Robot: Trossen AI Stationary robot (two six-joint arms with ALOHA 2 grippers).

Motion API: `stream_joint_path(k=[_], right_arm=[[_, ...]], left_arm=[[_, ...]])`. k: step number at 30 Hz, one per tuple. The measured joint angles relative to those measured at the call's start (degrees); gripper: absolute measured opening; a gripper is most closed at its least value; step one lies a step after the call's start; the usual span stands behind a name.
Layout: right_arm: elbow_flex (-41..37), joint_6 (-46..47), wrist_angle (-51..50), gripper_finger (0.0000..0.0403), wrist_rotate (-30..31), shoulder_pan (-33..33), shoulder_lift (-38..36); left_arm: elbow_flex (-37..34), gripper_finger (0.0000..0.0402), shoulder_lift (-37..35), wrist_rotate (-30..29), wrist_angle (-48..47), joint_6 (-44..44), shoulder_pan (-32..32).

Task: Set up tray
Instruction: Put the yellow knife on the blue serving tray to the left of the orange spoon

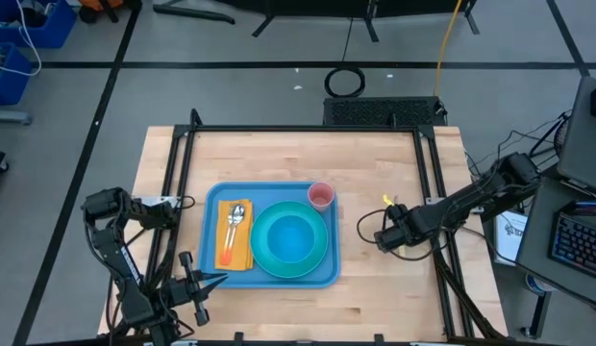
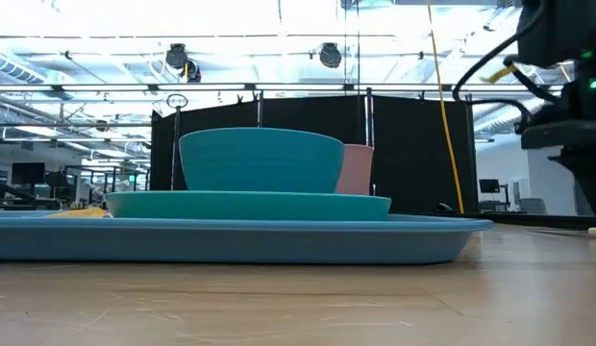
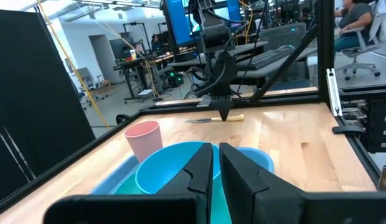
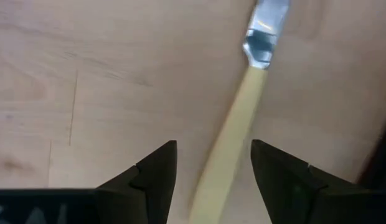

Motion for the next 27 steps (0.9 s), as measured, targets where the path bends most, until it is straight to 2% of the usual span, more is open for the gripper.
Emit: stream_joint_path(k=[6,15,19,25,27], right_arm=[[-6.88,1.84,9.94,0.0194,-1.65,0.01,0.84],[-9.08,3.46,10.48,0.0182,-2.88,0.00,0.98],[-9.12,3.53,11.30,0.0144,-2.88,-0.01,1.02],[-9.16,3.23,12.06,0.0047,-2.51,-0.01,1.07],[-9.19,2.29,12.22,0.0047,-2.00,-0.01,1.07]], left_arm=[[0.00,0.0035,0.00,0.26,0.07,-0.13,0.00],[0.00,0.0035,0.00,0.26,0.04,-0.11,0.00],[0.00,0.0035,0.00,0.42,0.04,-0.09,0.00],[0.00,0.0035,0.00,2.69,0.06,1.30,0.39],[0.00,0.0035,0.00,4.19,0.03,1.46,0.91]])
